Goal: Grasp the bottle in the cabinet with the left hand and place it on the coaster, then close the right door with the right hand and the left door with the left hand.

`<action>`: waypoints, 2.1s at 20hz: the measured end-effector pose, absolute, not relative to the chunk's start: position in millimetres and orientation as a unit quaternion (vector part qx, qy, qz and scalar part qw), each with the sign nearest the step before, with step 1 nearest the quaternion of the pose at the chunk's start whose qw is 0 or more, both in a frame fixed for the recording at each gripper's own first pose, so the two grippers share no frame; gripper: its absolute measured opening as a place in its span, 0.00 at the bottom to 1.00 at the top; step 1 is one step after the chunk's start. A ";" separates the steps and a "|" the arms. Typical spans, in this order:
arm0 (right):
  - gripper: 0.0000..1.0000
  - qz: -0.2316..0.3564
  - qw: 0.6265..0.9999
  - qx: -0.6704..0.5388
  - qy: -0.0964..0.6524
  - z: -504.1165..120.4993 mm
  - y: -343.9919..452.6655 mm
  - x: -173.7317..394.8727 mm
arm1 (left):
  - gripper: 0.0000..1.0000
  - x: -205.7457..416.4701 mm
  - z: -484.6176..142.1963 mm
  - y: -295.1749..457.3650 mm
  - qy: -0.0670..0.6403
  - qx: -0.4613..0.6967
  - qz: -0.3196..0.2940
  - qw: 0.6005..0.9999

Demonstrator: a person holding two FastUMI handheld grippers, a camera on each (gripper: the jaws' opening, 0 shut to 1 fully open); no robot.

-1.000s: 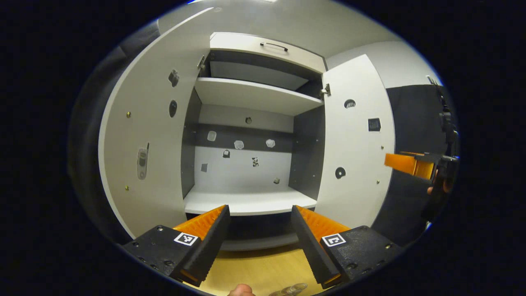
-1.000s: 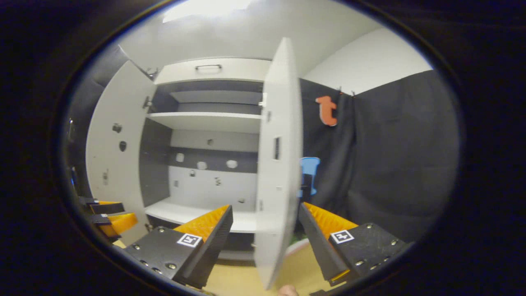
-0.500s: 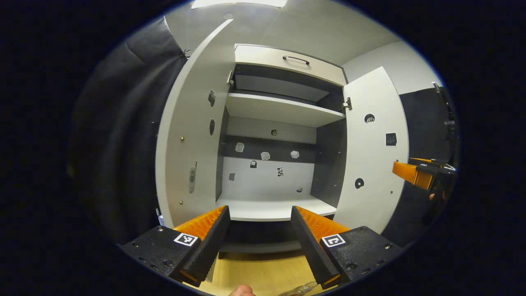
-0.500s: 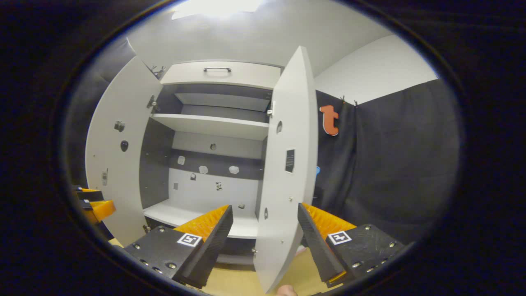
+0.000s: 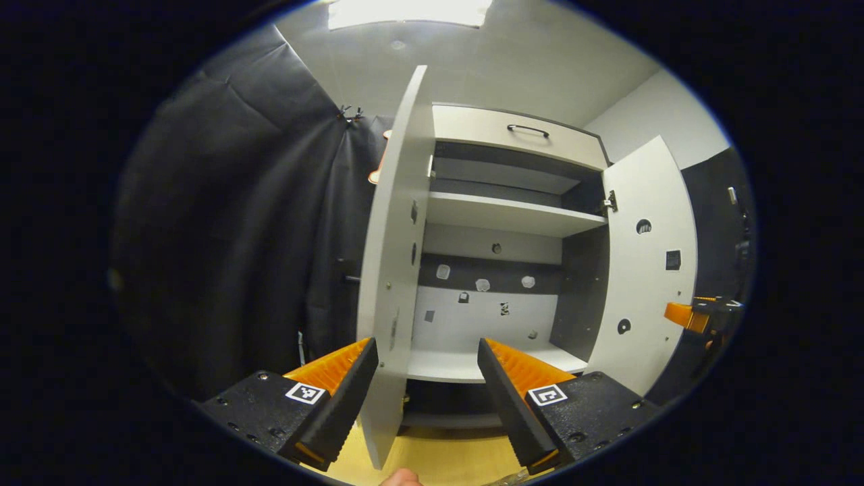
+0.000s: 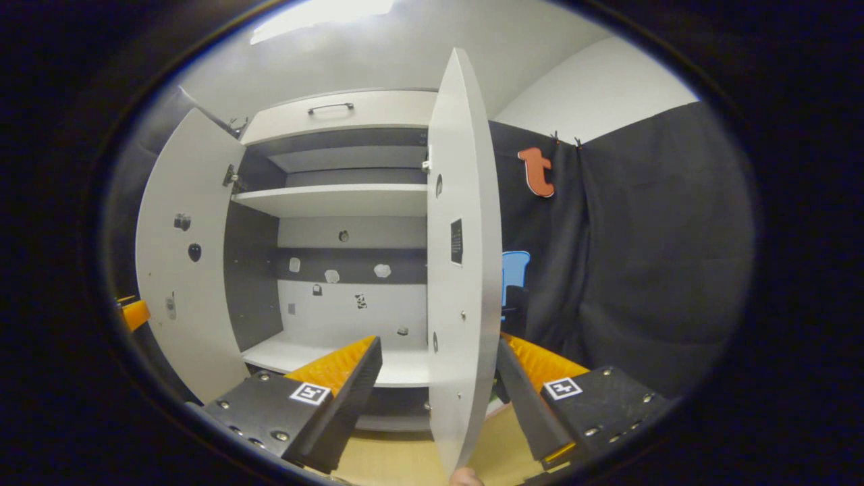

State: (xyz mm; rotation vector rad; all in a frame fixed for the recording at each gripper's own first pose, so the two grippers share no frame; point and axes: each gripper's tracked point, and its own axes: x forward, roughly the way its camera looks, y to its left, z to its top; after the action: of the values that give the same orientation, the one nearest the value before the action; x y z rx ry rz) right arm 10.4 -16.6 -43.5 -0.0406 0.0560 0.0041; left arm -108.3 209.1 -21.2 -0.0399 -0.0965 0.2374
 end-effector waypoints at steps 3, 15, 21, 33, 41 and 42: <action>0.99 0.007 0.999 -0.014 0.032 -42.8 -9.1 6.8 | 0.94 -119.3 -13.5 232.3 -0.054 -0.012 0.148 0.987; 0.99 0.040 0.999 -0.008 0.033 -46.7 57.2 1.1 | 0.93 -123.2 7.9 305.8 -0.079 0.014 0.223 0.972; 0.99 0.081 0.996 0.006 0.037 -50.8 103.6 5.7 | 0.93 -104.0 -18.2 337.8 -0.044 0.015 0.236 0.971; 0.99 0.148 0.987 0.036 0.052 -55.4 155.9 8.5 | 0.94 -88.1 -46.2 347.5 -0.008 0.009 0.221 0.975; 0.99 0.106 0.993 0.022 0.036 -44.7 117.5 15.1 | 0.94 -85.6 -45.1 344.3 -0.004 0.011 0.206 0.978; 0.99 0.099 0.994 0.018 0.034 -43.4 110.9 15.7 | 0.87 -85.0 -45.9 343.9 -0.003 0.009 0.205 0.979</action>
State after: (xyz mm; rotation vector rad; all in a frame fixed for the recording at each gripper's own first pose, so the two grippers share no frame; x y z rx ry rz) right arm 15.7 110.9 -43.4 0.0361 0.0690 0.1981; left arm -85.0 343.9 -45.9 0.0177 -0.0061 0.4133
